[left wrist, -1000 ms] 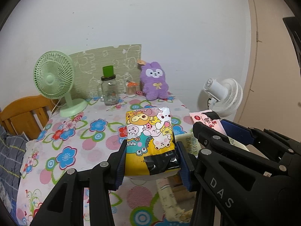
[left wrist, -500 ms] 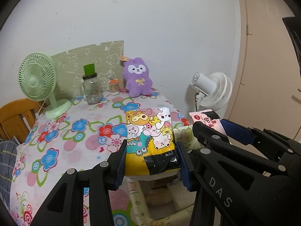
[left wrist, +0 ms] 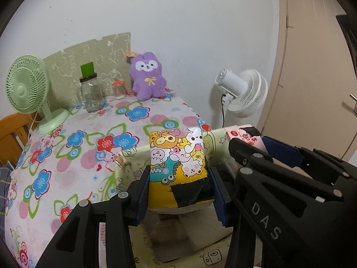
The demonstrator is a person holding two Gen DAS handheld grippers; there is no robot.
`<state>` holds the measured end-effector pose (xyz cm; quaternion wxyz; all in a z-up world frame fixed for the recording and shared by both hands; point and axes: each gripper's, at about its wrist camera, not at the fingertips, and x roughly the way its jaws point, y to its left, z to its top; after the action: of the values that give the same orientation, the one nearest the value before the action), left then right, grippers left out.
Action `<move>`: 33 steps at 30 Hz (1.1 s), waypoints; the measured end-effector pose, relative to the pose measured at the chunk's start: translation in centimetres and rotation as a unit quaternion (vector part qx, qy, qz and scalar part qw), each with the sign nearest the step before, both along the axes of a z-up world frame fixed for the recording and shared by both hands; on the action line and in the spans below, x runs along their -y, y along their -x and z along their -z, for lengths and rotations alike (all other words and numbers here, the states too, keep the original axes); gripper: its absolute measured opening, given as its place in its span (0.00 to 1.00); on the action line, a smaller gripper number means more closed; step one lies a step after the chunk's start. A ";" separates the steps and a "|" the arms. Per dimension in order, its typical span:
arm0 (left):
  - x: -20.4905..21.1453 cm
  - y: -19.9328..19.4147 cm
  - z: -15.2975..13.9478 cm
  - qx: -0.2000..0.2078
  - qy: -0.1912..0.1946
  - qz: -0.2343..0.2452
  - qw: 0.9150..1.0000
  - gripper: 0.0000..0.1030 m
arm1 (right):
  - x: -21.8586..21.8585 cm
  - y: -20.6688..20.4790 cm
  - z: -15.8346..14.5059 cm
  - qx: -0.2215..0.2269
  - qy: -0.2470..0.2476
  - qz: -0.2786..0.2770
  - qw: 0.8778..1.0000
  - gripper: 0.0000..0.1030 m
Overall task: Organize soft objects
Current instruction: 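Carry both packs over the gift box with the left and right grippers, then lower into the box and open both grippers, releasing the yellow and pink packs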
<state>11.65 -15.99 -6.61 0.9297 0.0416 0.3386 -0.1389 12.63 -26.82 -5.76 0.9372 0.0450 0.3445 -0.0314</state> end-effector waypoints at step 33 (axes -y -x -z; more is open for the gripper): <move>-0.6 -1.7 1.0 -0.018 -0.041 -0.027 0.999 0.86 | -0.7 -2.4 2.2 -0.027 -0.027 -0.026 0.999 0.41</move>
<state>13.35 -15.42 -7.63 0.9244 0.0680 0.3617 -0.1004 15.00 -26.09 -7.99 0.9265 0.0605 0.3715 0.0012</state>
